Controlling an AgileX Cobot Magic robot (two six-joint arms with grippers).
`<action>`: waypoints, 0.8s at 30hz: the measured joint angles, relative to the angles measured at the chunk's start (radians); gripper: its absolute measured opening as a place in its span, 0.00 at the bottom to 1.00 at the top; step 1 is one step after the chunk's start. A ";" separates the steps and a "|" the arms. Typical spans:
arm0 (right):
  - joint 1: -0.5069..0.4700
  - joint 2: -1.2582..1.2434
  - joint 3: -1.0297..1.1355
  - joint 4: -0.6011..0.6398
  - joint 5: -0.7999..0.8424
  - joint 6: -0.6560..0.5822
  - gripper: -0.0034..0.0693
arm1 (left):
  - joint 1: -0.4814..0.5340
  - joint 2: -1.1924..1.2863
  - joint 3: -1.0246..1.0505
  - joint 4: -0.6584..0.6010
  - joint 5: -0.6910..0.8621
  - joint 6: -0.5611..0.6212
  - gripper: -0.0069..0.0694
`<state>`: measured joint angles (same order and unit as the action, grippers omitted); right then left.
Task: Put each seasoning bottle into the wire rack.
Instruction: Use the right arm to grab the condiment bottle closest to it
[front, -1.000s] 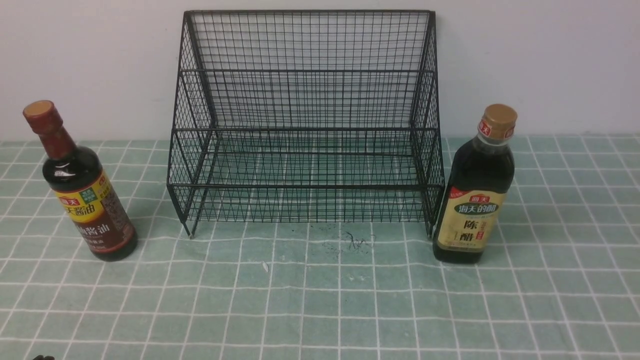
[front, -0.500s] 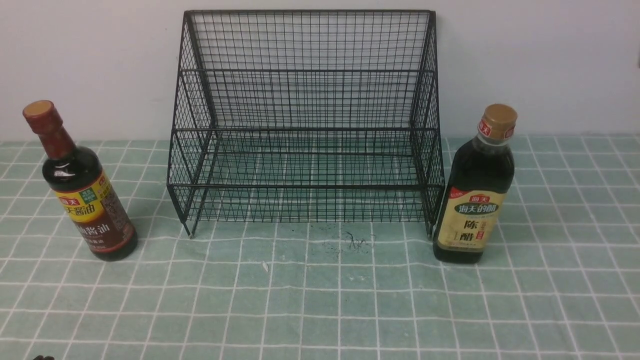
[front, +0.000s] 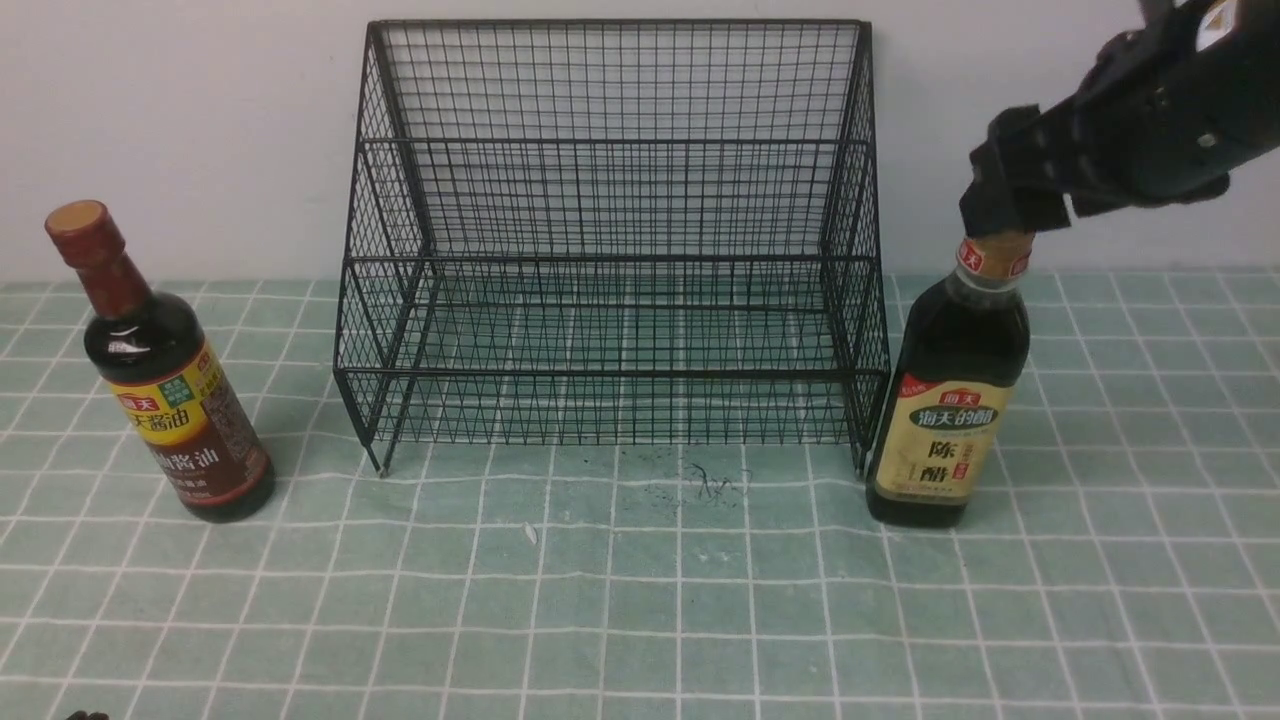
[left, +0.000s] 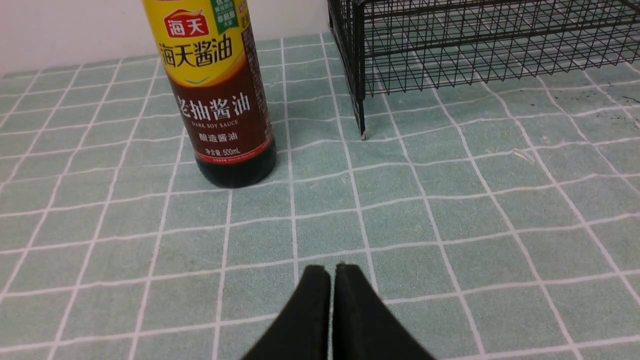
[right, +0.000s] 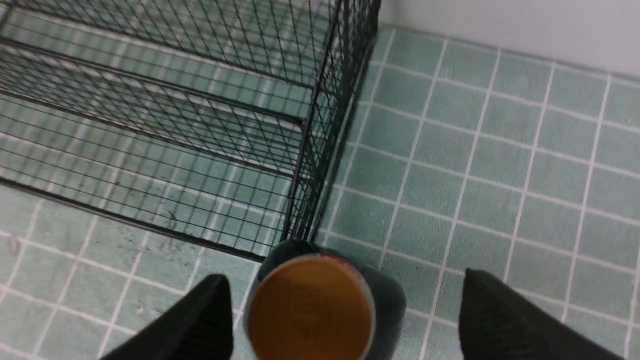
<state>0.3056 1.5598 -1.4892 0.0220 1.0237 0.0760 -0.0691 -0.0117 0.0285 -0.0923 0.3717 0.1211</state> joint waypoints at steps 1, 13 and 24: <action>0.003 0.008 0.000 -0.002 -0.001 0.009 0.83 | 0.000 0.000 0.000 0.000 0.000 0.000 0.08; 0.013 0.082 -0.001 -0.010 0.001 0.020 0.48 | 0.000 0.000 0.000 0.000 0.000 0.000 0.08; 0.014 -0.038 -0.062 -0.012 0.165 -0.007 0.50 | 0.000 0.000 0.000 0.000 0.000 0.000 0.08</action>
<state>0.3196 1.5216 -1.5512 0.0103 1.1887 0.0690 -0.0691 -0.0117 0.0285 -0.0923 0.3717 0.1211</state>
